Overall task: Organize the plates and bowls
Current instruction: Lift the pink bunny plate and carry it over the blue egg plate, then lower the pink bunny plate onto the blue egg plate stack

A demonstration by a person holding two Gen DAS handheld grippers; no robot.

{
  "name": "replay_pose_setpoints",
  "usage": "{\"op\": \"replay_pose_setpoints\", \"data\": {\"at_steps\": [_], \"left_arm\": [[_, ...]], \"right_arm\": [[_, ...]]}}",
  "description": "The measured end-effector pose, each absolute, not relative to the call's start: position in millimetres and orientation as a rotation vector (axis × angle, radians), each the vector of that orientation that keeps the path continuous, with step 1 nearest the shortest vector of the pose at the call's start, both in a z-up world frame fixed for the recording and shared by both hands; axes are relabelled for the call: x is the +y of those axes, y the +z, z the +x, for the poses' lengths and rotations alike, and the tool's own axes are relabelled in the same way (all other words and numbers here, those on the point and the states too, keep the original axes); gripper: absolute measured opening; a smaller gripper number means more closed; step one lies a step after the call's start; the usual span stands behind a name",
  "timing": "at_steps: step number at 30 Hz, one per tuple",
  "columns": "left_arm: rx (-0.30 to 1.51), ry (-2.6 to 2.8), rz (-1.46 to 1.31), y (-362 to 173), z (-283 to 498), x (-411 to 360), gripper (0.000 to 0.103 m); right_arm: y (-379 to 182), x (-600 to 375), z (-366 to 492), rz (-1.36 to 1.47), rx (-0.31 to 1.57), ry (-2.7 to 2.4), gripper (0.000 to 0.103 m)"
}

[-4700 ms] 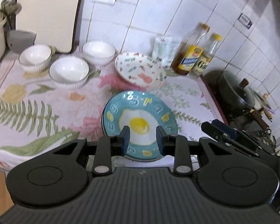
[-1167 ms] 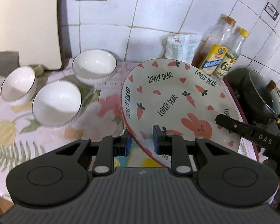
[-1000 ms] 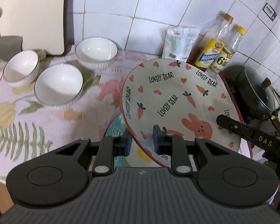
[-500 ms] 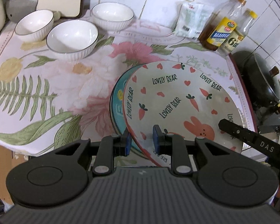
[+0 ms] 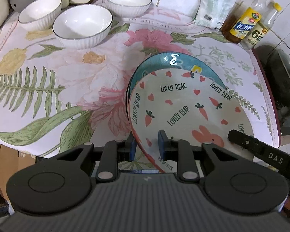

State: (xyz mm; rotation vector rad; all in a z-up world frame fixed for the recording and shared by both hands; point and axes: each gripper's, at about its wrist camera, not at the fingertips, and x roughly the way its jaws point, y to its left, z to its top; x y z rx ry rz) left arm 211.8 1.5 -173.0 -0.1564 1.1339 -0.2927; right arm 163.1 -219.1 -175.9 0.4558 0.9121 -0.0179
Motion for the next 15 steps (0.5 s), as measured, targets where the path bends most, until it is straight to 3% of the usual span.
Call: {"op": "replay_pose_setpoints", "data": {"at_steps": [15], "left_arm": [[1.143, -0.287, -0.159, -178.0, 221.3, -5.2, 0.021]], "right_arm": [[-175.3, -205.9, 173.8, 0.323, 0.924, -0.075, 0.023]]}}
